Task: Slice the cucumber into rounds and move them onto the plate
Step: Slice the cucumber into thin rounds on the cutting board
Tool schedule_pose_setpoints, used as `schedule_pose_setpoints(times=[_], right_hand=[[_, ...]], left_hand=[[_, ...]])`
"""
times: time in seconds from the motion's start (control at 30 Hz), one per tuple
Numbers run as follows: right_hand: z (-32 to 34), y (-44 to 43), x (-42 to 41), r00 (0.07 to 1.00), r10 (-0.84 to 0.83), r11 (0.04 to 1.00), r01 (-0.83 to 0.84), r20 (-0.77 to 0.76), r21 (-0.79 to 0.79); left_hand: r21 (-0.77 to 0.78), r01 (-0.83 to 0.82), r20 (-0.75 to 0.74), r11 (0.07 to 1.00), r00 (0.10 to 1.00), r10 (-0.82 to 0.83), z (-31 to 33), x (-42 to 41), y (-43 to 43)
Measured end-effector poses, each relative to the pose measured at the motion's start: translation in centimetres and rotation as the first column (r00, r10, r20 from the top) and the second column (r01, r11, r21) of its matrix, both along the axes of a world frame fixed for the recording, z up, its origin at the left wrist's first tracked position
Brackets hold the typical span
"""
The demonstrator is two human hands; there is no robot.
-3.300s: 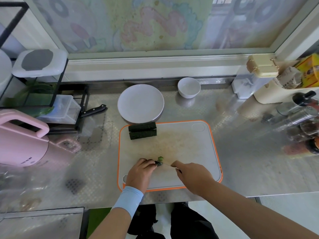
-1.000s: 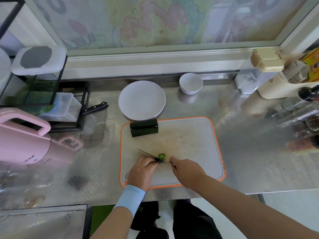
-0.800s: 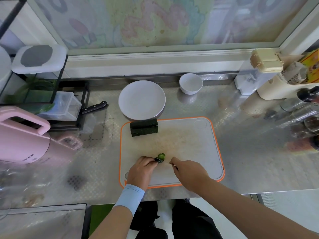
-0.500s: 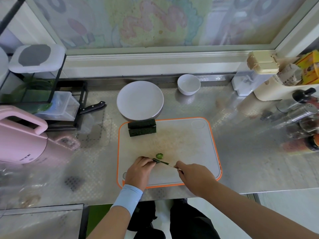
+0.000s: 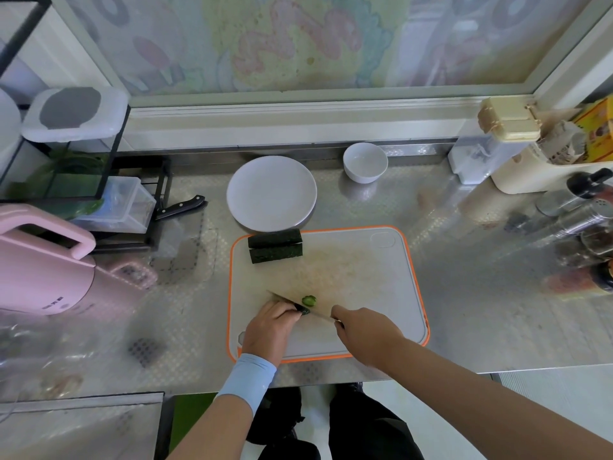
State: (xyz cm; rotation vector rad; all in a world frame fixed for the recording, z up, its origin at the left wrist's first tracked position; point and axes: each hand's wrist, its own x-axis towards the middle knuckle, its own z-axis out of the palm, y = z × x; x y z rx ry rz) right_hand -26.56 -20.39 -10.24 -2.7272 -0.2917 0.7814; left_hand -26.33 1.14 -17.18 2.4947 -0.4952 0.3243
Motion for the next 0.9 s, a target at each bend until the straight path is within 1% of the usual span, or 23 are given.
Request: schedule_pose_setpoints(times=[0.17,0.3,0.5,0.9], right_hand=[[-0.8,0.8,-0.1,1.000,-0.027,1.000,0.027,-0.010,0.012],[-0.6,0.7,-0.1,1.000,-0.013,1.000,0.013,0.010,0.002],[0.3,0.2,-0.9,0.998,-0.028,0.999,0.027,0.051,0.021],[1.2,0.1,-1.6,0.999,-0.012,1.000,0.012,0.038,-0.013]], left_hand=[[0.015,0.040,-0.015,0.999,0.999,-0.040,0.3,0.1,0.2],[0.036,0.084,-0.016,0.996,0.996,-0.084,0.4,0.1,0.6],[0.039,0.069,-0.044,0.997,0.997,-0.068,0.3,0.1,0.5],[0.022,0.087,-0.046,0.996,0.995,-0.086,0.2,0.2,0.8]])
